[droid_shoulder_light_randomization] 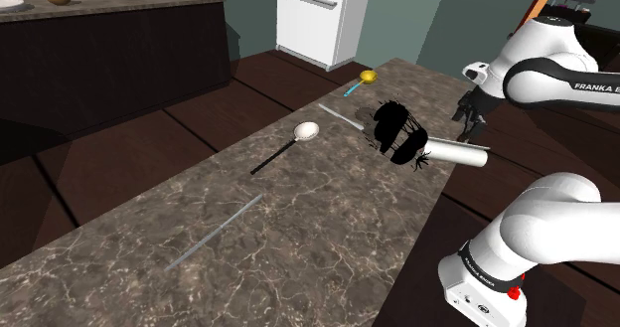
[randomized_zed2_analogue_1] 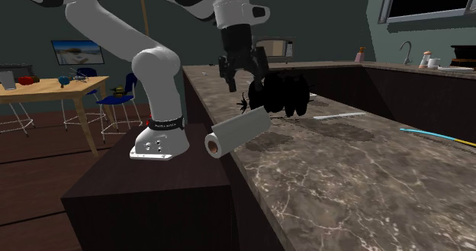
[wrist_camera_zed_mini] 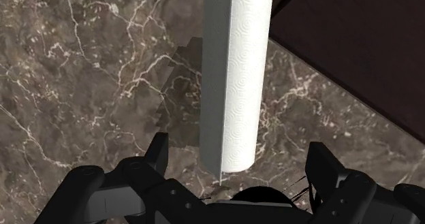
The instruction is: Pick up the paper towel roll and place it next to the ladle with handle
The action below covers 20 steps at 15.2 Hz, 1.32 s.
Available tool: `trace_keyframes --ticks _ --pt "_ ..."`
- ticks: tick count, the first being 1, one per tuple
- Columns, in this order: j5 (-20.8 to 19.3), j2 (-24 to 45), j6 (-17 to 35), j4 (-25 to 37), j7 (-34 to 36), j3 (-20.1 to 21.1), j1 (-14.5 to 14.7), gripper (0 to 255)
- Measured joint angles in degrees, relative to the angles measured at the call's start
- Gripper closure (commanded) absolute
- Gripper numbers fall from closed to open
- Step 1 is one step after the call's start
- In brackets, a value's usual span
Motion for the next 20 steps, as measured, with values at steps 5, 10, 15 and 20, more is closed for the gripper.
trace_keyframes --ticks 5,10,15,20 --pt "-3.0 4.1 5.8 -1.2 -1.4 -3.7 0.0 0" --pt "-4.4 6.3 9.4 -2.5 -1.0 -5.3 0.0 0" --pt "-4.5 6.4 9.5 -2.6 -1.0 -5.4 -0.1 255" --pt "-4.5 6.4 9.5 -2.6 -1.0 -5.4 -0.1 255"
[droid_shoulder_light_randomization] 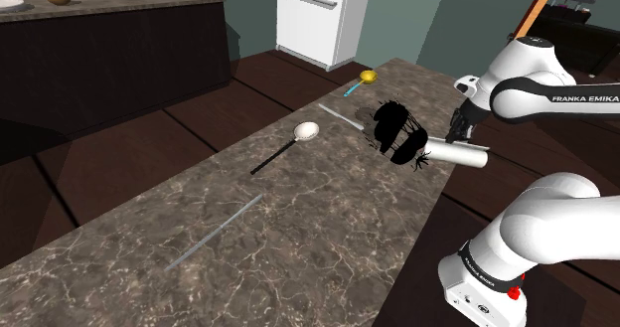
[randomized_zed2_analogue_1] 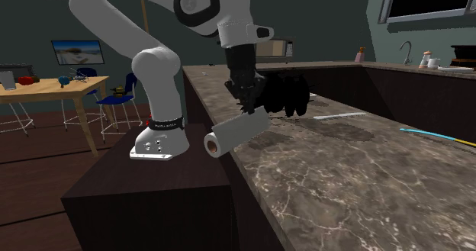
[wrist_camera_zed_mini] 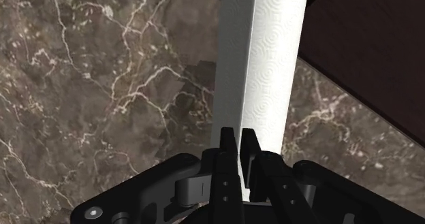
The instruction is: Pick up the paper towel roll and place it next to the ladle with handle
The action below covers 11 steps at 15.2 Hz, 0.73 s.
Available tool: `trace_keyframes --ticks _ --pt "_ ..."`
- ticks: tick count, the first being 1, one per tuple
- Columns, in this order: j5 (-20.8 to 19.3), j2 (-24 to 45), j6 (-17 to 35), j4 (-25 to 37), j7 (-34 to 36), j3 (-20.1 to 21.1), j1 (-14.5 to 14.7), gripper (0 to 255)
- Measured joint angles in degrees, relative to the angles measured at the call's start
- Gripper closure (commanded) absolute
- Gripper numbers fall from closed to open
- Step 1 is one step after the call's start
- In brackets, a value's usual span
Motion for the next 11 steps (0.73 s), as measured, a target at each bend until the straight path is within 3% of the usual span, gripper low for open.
trace_keyframes --ticks 5,11 --pt "0.0 0.0 0.0 0.0 0.0 0.0 0.0 255" --pt "2.1 -2.0 -4.6 2.7 -0.6 1.9 0.6 255"
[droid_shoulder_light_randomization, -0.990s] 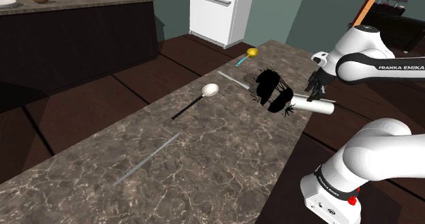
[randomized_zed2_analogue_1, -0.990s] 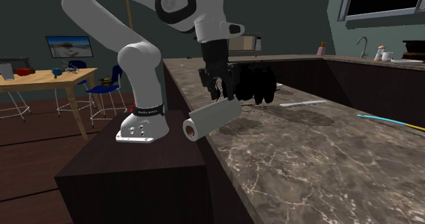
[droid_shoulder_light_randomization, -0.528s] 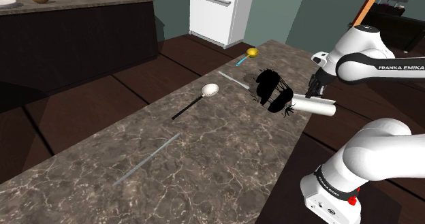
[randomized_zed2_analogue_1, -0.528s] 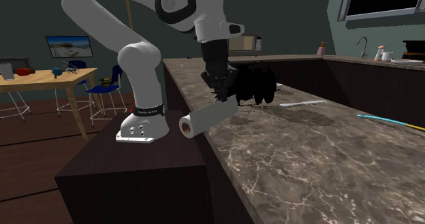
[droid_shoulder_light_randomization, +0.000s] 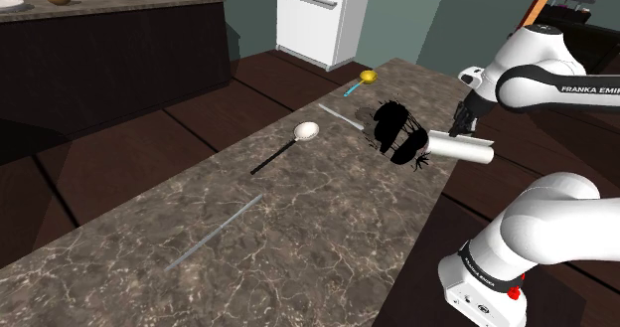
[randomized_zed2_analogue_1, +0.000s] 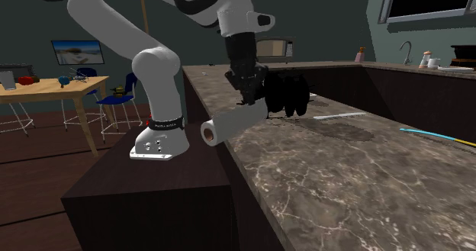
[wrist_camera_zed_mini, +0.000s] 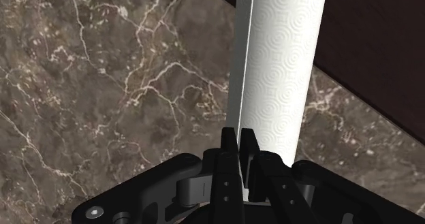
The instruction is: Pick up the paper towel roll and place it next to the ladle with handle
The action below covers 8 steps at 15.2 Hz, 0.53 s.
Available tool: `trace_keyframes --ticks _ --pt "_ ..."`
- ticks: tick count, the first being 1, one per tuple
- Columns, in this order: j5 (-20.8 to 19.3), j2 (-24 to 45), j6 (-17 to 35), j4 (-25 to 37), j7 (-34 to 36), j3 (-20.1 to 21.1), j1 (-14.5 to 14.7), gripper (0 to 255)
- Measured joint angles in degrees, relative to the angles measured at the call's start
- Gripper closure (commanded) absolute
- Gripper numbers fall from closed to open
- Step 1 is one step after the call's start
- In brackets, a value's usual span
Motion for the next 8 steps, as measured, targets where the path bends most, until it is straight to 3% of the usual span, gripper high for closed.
trace_keyframes --ticks 8 --pt "3.0 -2.6 -7.0 4.5 -0.8 3.0 0.8 255"
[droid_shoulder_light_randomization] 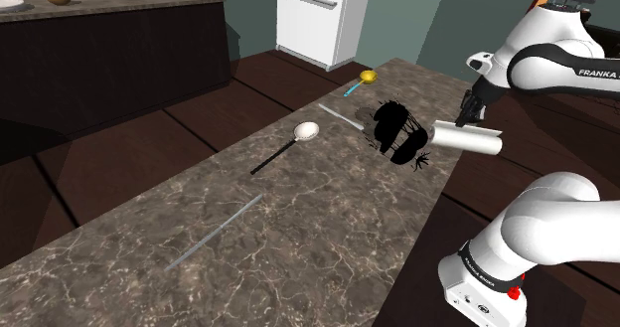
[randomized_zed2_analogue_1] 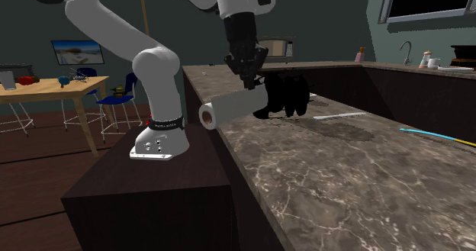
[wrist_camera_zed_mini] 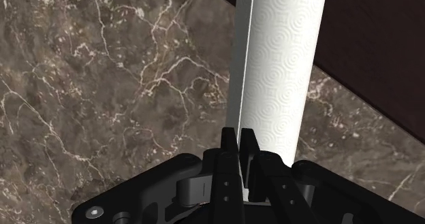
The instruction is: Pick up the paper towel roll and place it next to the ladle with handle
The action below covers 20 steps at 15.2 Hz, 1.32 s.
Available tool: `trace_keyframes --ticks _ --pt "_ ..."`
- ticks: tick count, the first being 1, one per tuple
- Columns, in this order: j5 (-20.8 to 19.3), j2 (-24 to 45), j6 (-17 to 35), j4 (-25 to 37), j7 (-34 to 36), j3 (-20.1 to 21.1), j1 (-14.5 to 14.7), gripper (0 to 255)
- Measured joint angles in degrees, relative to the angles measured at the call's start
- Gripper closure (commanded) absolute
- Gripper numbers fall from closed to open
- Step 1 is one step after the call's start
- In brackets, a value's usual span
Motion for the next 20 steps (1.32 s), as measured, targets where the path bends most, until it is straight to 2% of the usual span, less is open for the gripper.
trace_keyframes --ticks 15,20 --pt "4.7 -0.4 -11.1 10.7 -1.3 4.5 2.0 255" --pt "6.4 9.5 -7.2 17.0 -0.4 2.7 6.1 255"
